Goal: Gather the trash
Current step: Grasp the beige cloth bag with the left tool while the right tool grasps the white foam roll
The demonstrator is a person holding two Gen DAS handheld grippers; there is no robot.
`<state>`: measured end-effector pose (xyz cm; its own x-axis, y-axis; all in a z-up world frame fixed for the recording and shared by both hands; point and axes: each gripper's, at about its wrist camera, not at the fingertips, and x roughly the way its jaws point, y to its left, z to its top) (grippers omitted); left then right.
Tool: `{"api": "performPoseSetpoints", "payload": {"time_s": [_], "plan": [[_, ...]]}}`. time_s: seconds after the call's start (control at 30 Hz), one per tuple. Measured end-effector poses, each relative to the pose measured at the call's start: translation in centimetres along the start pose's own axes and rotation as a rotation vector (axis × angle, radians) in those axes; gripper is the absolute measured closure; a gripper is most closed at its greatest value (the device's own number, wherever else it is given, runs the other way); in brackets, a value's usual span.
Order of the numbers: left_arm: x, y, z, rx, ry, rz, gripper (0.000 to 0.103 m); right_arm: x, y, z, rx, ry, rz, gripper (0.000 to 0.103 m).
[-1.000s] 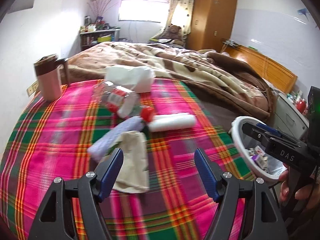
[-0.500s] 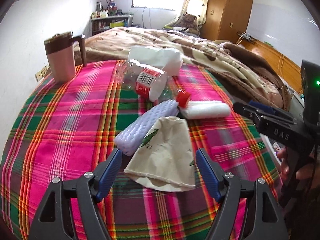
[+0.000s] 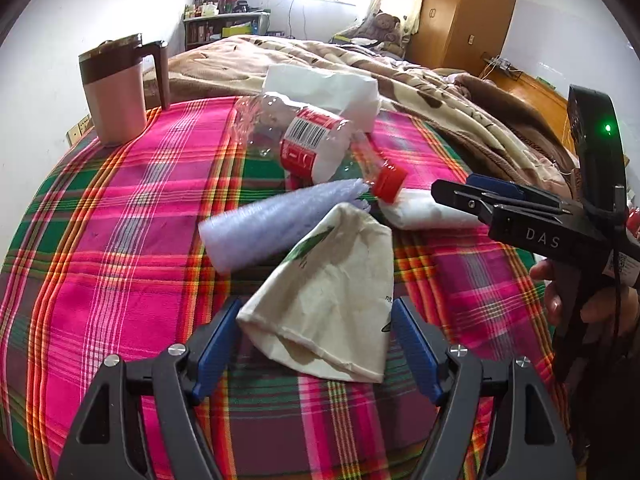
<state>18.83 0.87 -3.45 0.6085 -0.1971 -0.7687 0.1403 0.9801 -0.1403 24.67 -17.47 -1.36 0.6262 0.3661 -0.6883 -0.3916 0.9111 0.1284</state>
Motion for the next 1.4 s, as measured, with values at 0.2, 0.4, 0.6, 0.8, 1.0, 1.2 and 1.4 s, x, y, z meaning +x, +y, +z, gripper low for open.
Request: {"api": "performPoseSetpoints", "payload": {"time_s": [0.2, 0.4, 0.6, 0.8, 1.0, 1.2, 1.4], "plan": [[0.4, 0.3, 0.5, 0.010, 0.004, 0.009, 0.025, 0.6, 0.4, 0.0, -0.068, 0.040, 0.068, 0.032], [-0.3, 0.6, 0.9, 0.036, -0.018, 0.017, 0.025, 0.2, 0.6, -0.7, -0.108, 0.072, 0.080, 0.032], [-0.8, 1.4, 1.4, 0.037, -0.031, 0.023, 0.024, -0.2, 0.9, -0.7, -0.144, 0.099, 0.093, 0.032], [-0.3, 1.4, 1.9, 0.068, -0.029, 0.048, 0.020, 1.3, 1.2, -0.4, -0.166, 0.123, 0.045, 0.025], [1.2, 2.0, 1.9, 0.081, 0.014, 0.101, 0.019, 2.3, 2.1, -0.5, -0.225, 0.152, 0.021, 0.018], [2.8, 2.6, 2.1, 0.068, 0.055, 0.087, 0.019, 2.1, 1.8, -0.5, -0.192, 0.153, 0.013, 0.018], [2.8, 2.7, 2.2, 0.058, 0.040, 0.082, 0.020, 1.8, 2.1, -0.9, -0.175, 0.144, -0.011, 0.023]]}}
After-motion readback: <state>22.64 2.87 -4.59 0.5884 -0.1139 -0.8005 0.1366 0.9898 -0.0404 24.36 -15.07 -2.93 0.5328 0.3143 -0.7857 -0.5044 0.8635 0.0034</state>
